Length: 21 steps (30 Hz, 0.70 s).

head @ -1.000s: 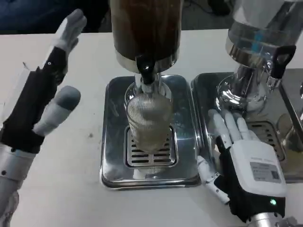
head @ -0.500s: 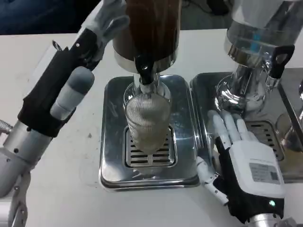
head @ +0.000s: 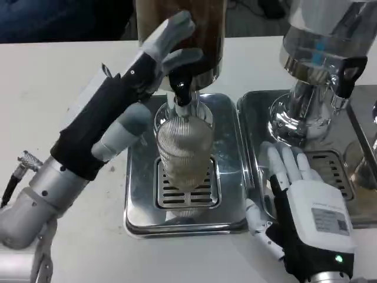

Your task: Grasp the cup under the faucet to collect the drink, then remove the cup.

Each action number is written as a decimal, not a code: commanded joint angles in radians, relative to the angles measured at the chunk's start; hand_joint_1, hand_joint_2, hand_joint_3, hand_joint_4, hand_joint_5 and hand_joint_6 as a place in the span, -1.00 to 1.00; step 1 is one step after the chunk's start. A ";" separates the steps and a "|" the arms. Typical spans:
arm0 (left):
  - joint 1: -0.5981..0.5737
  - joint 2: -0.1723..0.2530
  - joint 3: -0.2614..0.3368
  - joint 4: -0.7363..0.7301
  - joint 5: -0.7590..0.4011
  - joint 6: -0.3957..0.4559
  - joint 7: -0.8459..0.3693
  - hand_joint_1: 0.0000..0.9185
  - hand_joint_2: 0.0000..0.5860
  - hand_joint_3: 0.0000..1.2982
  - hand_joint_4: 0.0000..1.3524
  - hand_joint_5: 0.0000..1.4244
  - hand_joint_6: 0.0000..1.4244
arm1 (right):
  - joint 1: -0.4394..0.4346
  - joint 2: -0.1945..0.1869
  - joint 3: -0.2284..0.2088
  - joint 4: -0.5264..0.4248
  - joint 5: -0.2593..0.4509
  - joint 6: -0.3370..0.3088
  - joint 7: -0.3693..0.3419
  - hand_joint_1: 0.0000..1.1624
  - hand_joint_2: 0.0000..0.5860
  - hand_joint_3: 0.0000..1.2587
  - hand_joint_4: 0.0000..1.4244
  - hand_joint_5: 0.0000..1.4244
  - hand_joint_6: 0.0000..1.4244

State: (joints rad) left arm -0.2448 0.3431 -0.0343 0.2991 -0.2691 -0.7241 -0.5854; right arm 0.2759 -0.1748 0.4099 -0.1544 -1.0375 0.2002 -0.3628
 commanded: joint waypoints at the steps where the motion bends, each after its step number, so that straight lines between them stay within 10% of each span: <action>1: 0.014 -0.009 -0.012 -0.028 0.024 0.000 -0.020 -1.00 -0.79 -1.00 -1.00 -0.79 -0.84 | 0.006 -0.002 -0.004 -0.007 -0.003 0.005 -0.016 -0.96 0.74 -0.95 -1.00 -1.00 -0.84; 21: 0.079 0.020 -0.023 -0.100 0.144 -0.034 0.000 -1.00 -0.77 -0.95 -1.00 -0.73 -0.78 | -0.003 0.006 -0.013 -0.004 0.025 -0.010 -0.011 -0.96 0.74 -0.95 -1.00 -1.00 -0.84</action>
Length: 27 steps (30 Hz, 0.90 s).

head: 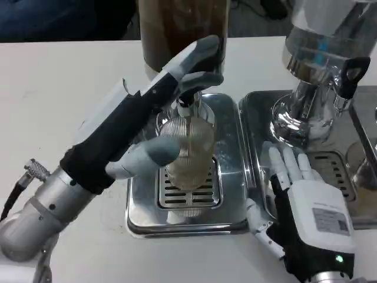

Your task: Grasp the cup under the faucet to collect the drink, then remove the cup.

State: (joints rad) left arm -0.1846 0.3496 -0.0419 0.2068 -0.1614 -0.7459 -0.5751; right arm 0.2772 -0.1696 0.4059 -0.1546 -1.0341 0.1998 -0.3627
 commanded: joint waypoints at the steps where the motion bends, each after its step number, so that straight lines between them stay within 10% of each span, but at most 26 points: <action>1: 0.018 0.015 -0.016 -0.007 0.043 -0.015 -0.007 -1.00 -0.77 -0.95 -1.00 -0.73 -0.78 | -0.005 0.002 -0.010 -0.004 0.028 -0.014 -0.012 -0.96 0.74 -0.95 -1.00 -1.00 -0.84; 12: 0.017 0.020 -0.016 -0.005 0.092 -0.031 0.042 -1.00 -0.77 -0.91 -1.00 -0.73 -0.77 | -0.053 0.008 -0.055 -0.006 0.253 -0.126 0.062 -0.53 0.20 -1.00 -1.00 -1.00 -0.84; 27: 0.016 0.024 -0.026 -0.025 0.086 -0.011 0.056 -1.00 -0.76 -0.89 -1.00 -0.73 -0.77 | -0.224 0.013 -0.161 0.269 0.651 -0.412 0.186 0.11 -0.26 -1.00 -1.00 -1.00 -0.97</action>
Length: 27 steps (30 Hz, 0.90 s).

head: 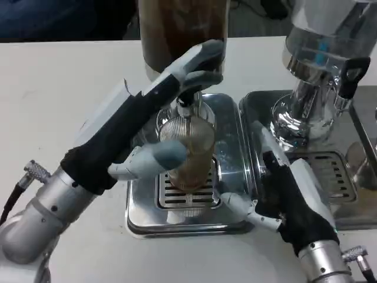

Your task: Grasp the cup under the faucet to collect the drink, then remove the cup.

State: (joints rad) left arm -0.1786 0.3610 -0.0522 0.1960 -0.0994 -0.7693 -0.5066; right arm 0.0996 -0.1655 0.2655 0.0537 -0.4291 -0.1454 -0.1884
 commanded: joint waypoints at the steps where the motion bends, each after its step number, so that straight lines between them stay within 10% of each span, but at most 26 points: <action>1: 0.009 0.013 -0.016 -0.015 0.023 0.014 -0.013 -1.00 -0.76 -0.89 -1.00 -0.73 -0.77 | -0.058 0.015 -0.027 0.082 0.061 -0.083 0.012 0.11 -0.26 -1.00 -1.00 -1.00 -0.97; 27: 0.007 0.033 -0.009 -0.029 0.020 0.032 -0.011 -1.00 -0.76 -0.86 -1.00 -0.73 -0.76 | -0.232 0.059 -0.042 0.311 0.122 -0.146 0.106 0.12 -0.27 -1.00 -1.00 -1.00 -1.00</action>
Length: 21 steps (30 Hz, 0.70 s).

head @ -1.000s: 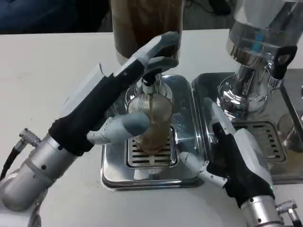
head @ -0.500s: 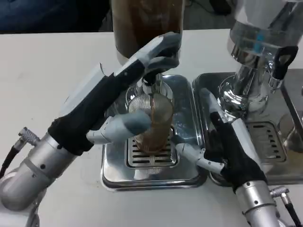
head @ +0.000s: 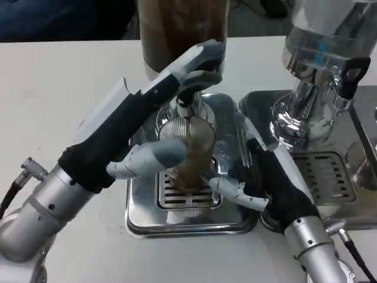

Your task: Grasp the cup under the faucet to collect the drink, then remove the cup.

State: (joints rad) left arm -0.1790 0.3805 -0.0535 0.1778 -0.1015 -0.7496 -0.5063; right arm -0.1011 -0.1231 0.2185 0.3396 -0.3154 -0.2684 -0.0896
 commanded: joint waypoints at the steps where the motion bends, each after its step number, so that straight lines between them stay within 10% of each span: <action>1: 0.008 0.014 -0.007 -0.012 0.023 0.013 -0.011 -1.00 -0.75 -0.86 -1.00 -0.73 -0.76 | -0.037 0.019 0.006 0.031 0.007 -0.024 0.006 0.12 -0.27 -1.00 -1.00 -1.00 -1.00; 21: 0.017 0.011 -0.002 -0.028 0.028 0.026 0.008 -1.00 -0.74 -0.83 -1.00 -0.72 -0.76 | -0.118 0.072 0.009 0.142 0.018 -0.057 0.015 0.12 -0.26 -1.00 -1.00 -1.00 -1.00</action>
State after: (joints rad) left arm -0.1760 0.3810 -0.0511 0.1621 -0.0981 -0.7328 -0.4907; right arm -0.2038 -0.0540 0.2230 0.4723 -0.3049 -0.3051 -0.0796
